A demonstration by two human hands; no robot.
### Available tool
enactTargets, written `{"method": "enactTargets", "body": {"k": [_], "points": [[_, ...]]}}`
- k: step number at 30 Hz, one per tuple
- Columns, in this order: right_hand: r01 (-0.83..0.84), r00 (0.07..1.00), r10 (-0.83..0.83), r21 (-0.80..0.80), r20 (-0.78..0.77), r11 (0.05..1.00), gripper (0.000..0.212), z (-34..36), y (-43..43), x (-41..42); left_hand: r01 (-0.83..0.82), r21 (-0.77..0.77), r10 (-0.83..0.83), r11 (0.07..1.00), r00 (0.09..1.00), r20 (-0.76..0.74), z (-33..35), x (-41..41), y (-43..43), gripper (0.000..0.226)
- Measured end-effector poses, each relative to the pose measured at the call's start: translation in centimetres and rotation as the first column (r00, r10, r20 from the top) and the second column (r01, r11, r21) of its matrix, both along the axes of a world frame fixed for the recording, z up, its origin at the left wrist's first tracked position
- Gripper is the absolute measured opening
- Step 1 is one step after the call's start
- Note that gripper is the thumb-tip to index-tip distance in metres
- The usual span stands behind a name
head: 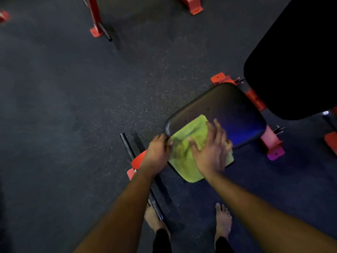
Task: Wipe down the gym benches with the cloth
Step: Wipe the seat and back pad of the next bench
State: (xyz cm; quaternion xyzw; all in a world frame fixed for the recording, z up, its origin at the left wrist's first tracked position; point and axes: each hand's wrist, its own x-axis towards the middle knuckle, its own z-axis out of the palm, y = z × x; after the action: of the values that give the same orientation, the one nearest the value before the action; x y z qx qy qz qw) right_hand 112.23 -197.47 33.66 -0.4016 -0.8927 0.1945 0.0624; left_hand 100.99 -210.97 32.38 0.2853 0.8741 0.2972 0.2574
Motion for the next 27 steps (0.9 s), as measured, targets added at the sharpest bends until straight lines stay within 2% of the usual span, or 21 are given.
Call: {"method": "enactTargets", "body": {"k": [2,4,6,7,9,11,15,18,21,24,27], "points": [[-0.226,0.950,0.218,0.009,0.222,0.974,0.094,-2.4,-1.2,-1.3,-0.031,0.033,0.032,0.999,0.999,-0.023,-3.0,-1.2,-0.9,0.026],[-0.369,0.873,0.350,-0.010,0.339,0.929,0.101,-4.4,-1.6,-1.9,-0.094,0.024,0.095,0.995,0.994,-0.060,-6.0,-2.1,-2.3,0.038],[-0.380,0.874,0.355,0.012,0.332,0.925,0.102,-4.3,-1.5,-1.7,-0.108,-0.096,0.106,0.990,0.994,-0.018,-7.6,-2.4,-3.6,0.048],[-0.392,0.872,0.361,0.030,0.330,0.920,0.100,-5.0,-1.4,-1.2,-0.104,-0.163,0.110,0.981,0.994,0.025,-9.1,-2.0,-4.1,0.049],[-0.400,0.874,0.360,0.062,0.328,0.914,0.094,-5.3,-1.3,0.1,-0.085,-0.252,0.093,0.964,0.995,0.019,-10.5,-1.1,-4.3,0.047],[-0.399,0.875,0.355,0.072,0.330,0.914,0.084,-5.6,-1.4,0.8,-0.130,-0.238,0.121,0.962,0.991,-0.050,-11.2,-0.1,-4.1,0.050],[-0.460,0.857,0.415,0.089,0.307,0.884,0.067,-5.9,-0.5,-2.0,-0.214,-0.190,0.190,0.958,0.972,-0.135,-12.0,0.5,-3.9,0.070],[-0.517,0.834,0.480,0.084,0.271,0.852,0.063,-6.4,0.8,-6.2,-0.257,-0.172,0.227,0.951,0.958,-0.176,-12.4,0.8,-3.8,0.070],[-0.508,0.840,0.470,0.085,0.272,0.857,0.063,-6.8,1.3,-8.6,-0.284,-0.199,0.251,0.938,0.952,-0.175,-12.4,1.1,-3.4,0.073],[-0.540,0.830,0.506,0.113,0.236,0.834,0.061,-6.6,0.9,-6.1,-0.291,-0.233,0.262,0.928,0.953,-0.150,-12.0,1.2,-3.3,0.079],[-0.629,0.765,0.585,0.117,0.269,0.769,0.061,-6.3,0.7,-0.4,-0.240,-0.293,0.220,0.925,0.970,-0.100,-11.3,0.8,-3.2,0.079]]}}
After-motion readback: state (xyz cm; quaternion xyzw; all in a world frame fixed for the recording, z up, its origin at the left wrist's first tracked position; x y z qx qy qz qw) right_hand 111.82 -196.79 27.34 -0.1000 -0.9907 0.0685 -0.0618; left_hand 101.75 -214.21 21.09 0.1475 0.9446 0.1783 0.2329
